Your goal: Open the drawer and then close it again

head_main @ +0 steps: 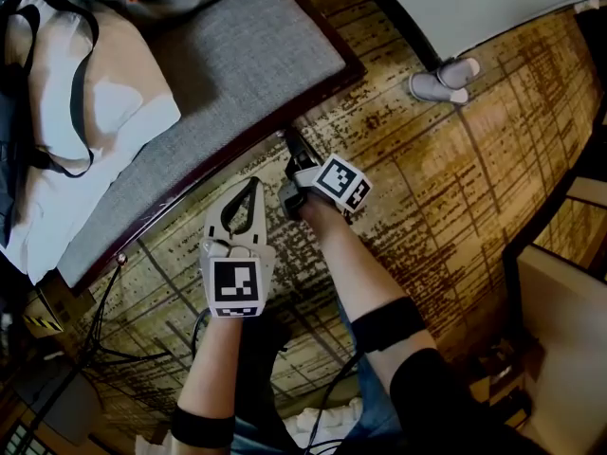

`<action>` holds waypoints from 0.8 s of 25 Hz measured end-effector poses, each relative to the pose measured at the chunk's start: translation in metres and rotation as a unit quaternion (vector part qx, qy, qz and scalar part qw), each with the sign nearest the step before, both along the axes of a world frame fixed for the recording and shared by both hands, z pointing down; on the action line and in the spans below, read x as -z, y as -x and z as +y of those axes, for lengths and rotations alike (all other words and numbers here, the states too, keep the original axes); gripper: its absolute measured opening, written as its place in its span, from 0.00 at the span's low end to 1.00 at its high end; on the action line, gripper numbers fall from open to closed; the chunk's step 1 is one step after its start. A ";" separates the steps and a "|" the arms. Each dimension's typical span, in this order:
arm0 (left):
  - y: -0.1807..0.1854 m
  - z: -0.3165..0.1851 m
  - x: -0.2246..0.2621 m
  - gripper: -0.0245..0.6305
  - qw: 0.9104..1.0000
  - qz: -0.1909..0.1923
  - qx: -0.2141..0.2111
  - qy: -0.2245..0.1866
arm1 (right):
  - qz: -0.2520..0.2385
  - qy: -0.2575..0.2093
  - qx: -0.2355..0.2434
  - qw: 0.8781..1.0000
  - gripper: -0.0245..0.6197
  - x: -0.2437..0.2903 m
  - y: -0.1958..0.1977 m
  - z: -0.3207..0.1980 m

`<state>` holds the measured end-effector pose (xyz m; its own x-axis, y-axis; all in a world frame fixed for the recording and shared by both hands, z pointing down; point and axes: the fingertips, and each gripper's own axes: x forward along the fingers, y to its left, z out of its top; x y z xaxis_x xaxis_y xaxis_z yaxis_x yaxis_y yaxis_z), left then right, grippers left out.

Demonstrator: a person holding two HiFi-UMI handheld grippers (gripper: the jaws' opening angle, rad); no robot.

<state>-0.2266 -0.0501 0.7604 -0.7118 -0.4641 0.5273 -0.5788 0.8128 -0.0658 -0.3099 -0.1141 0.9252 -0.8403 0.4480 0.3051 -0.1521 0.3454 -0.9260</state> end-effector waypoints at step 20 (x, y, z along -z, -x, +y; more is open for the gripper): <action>-0.017 -0.004 -0.004 0.04 1.000 0.024 0.001 -0.005 | 0.029 -0.050 0.000 0.998 0.16 0.001 -0.004 -0.004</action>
<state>-0.2094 -0.0538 0.7639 -0.6864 -0.4693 0.5555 -0.5801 0.8140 -0.0292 -0.3063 -0.1181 0.9242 -0.8197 0.4127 0.3973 -0.2054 0.4357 -0.8763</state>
